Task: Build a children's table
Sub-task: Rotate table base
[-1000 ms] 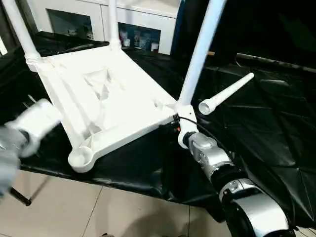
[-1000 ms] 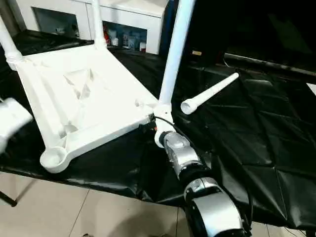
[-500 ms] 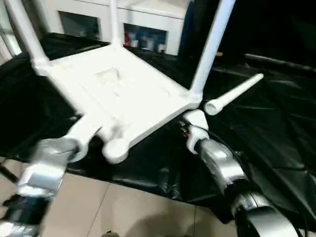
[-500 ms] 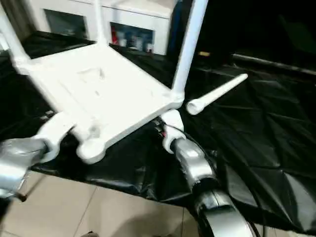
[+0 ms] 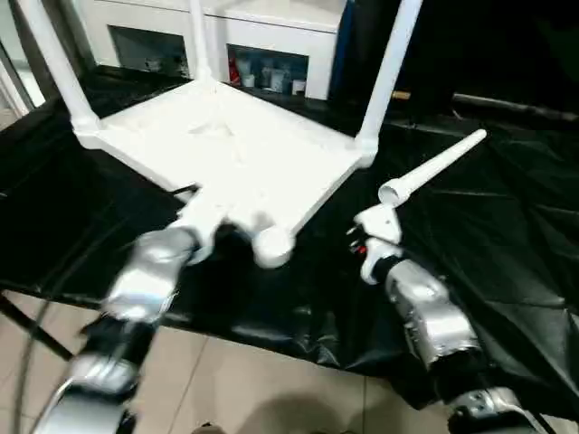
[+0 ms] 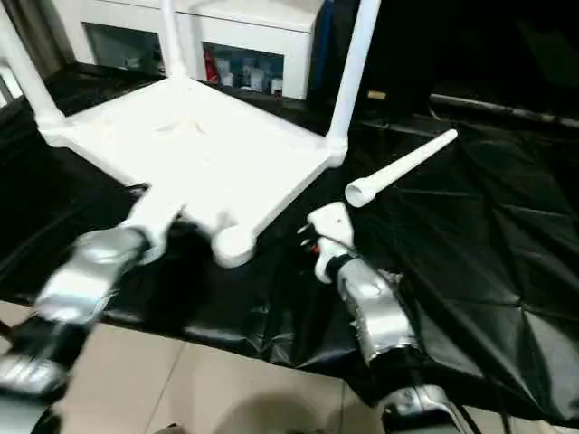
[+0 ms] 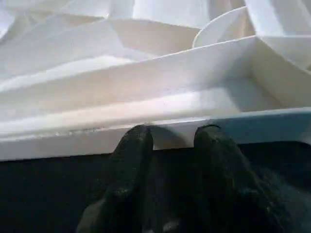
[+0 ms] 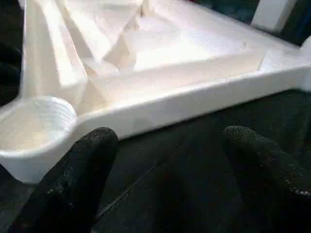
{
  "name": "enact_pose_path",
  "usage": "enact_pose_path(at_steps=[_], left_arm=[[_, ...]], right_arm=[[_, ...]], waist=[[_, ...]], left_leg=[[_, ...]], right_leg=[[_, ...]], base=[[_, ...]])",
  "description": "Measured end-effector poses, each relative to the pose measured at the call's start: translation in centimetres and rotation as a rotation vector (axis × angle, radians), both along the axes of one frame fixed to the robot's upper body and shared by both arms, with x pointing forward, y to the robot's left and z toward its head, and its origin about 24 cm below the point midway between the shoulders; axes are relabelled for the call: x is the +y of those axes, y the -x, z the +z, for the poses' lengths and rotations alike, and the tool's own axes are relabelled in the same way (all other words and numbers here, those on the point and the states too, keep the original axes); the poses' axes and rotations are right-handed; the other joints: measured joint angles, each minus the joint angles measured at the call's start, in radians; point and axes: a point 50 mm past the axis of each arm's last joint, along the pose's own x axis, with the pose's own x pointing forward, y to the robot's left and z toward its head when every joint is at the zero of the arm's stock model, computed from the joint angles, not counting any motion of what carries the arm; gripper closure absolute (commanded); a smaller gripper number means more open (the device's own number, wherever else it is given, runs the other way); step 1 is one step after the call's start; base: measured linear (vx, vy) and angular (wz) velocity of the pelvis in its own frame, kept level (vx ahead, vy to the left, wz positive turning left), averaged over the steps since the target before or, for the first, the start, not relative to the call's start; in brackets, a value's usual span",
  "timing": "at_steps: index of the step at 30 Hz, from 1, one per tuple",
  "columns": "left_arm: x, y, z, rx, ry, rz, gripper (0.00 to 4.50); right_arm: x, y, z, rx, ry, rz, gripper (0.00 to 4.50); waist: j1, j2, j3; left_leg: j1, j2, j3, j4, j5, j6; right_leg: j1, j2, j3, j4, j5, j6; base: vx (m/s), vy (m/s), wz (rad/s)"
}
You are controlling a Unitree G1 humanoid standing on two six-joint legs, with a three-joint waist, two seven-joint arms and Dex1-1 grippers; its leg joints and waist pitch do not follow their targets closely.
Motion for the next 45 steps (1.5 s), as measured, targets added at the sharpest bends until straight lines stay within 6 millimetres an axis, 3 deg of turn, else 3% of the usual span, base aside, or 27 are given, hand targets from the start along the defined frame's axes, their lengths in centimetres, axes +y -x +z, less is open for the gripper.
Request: enact_pose_path(at_steps=[4,9,14,20,24,29,33,34,35,38,40,41,42,45], left_arm=[[-0.2,-0.2,0.8,-0.050,0.036,-0.024,2.74],[-2.1,0.6,3.5,-0.207,0.361,-0.133,2.74],[-1.9,0.7,5.1,-0.297,0.462,-0.120,2.74],[-2.7,0.7,3.7,-0.281,0.509,-0.011,2.74],[-1.8,1.4,2.4,-0.310,0.501,0.094,2.74],[-2.4,1.9,2.1,-0.311,0.524,0.097,2.74],[-2.3,2.0,2.2,-0.333,0.516,0.104,2.74],[-2.2,2.1,2.1,-0.339,0.512,0.111,2.74],[-2.1,2.1,2.1,-0.343,0.506,0.115,2.74],[-2.0,2.2,2.5,-0.364,0.497,0.120,2.74],[-1.8,2.3,2.8,-0.379,0.493,0.125,2.74],[-1.8,2.3,2.8,-0.381,0.493,0.125,2.74],[-1.9,2.3,2.9,-0.386,0.494,0.123,2.74],[-1.8,2.5,2.9,-0.390,0.493,0.127,2.74]], right_arm=[[-0.6,0.4,0.3,0.002,0.007,-0.028,0.62],[-1.5,1.0,1.2,0.051,0.002,-0.100,0.62],[-3.0,0.8,2.7,0.013,-0.035,-0.206,0.62],[-3.3,1.2,2.9,-0.021,0.000,-0.291,0.62],[-3.2,2.5,1.6,0.014,0.002,-0.307,0.62],[-2.9,2.7,1.5,0.035,-0.043,-0.329,0.62],[-3.1,2.7,2.1,0.011,-0.048,-0.328,0.62],[-3.2,2.7,2.1,0.009,-0.044,-0.327,0.62],[-3.3,2.7,2.1,0.010,-0.036,-0.320,0.62],[-3.4,2.7,2.3,0.006,-0.029,-0.283,0.62],[-3.0,2.5,2.3,0.006,0.010,-0.249,0.62],[-2.8,2.5,2.2,0.009,0.014,-0.238,0.62],[-2.6,2.5,2.2,0.010,0.012,-0.232,0.62],[-2.6,2.3,2.3,0.005,0.011,-0.237,0.62]], waist=[[-0.001,0.002,0.000],[0.001,0.004,0.000],[-0.003,0.004,-0.001],[-0.010,0.005,-0.001],[-0.021,0.005,-0.001],[-0.027,0.005,-0.001],[-0.027,0.006,-0.002],[-0.027,0.005,-0.001],[-0.033,0.005,-0.001],[-0.055,0.003,0.000],[-0.058,0.003,0.000],[-0.060,0.001,0.001],[-0.060,0.000,0.002],[-0.059,0.000,0.001]], left_leg=[[0.000,0.000,0.000,0.000,0.000,0.001],[0.000,0.000,0.001,0.000,-0.002,0.004],[0.001,0.000,0.003,0.000,-0.002,0.004],[0.000,0.000,0.003,0.000,-0.002,0.003],[-0.001,-0.001,0.002,0.000,-0.003,0.005],[0.000,-0.001,0.004,0.000,-0.004,0.005],[0.016,0.003,0.038,-0.001,-0.007,0.005],[0.016,0.002,0.037,-0.001,-0.009,0.006],[0.012,-0.001,0.029,-0.001,-0.009,0.007],[0.022,-0.001,0.023,-0.001,-0.010,0.008],[0.034,-0.002,0.017,-0.006,-0.012,0.007],[0.030,-0.005,0.005,-0.008,-0.014,0.009],[0.029,-0.005,-0.008,-0.008,-0.014,0.009],[0.009,-0.009,-0.046,-0.006,-0.015,0.011]], right_leg=[[0.000,0.000,0.000,-0.002,0.001,-0.002],[0.000,-0.001,0.001,-0.002,0.000,-0.002],[0.002,-0.001,0.002,-0.002,-0.003,0.004],[0.002,0.000,0.002,-0.002,-0.002,0.006],[0.002,-0.001,0.002,-0.003,-0.004,0.008],[0.001,0.000,0.004,-0.004,-0.004,0.009],[-0.012,0.036,0.066,-0.005,0.006,0.010],[-0.013,0.040,0.076,-0.004,0.008,0.010],[-0.012,0.038,0.074,-0.004,0.007,0.011],[-0.006,0.037,0.071,-0.006,0.006,0.013],[0.006,0.037,0.064,-0.015,0.006,0.013],[0.016,0.028,0.047,-0.022,0.005,0.013],[0.027,0.023,0.023,-0.034,0.005,0.013],[0.053,-0.009,-0.056,-0.054,0.002,0.015]], base=[[0.000,0.000,0.00],[0.000,0.000,0.00],[0.000,0.000,0.00],[0.000,0.000,0.00],[0.000,0.000,0.00],[0.000,0.000,0.00],[-0.005,-0.001,-0.15],[-0.007,-0.006,-0.27],[0.000,0.000,0.00],[0.000,0.000,0.00],[0.000,0.000,0.00],[0.000,0.000,0.00],[0.006,0.014,0.22],[0.020,0.012,0.28]])
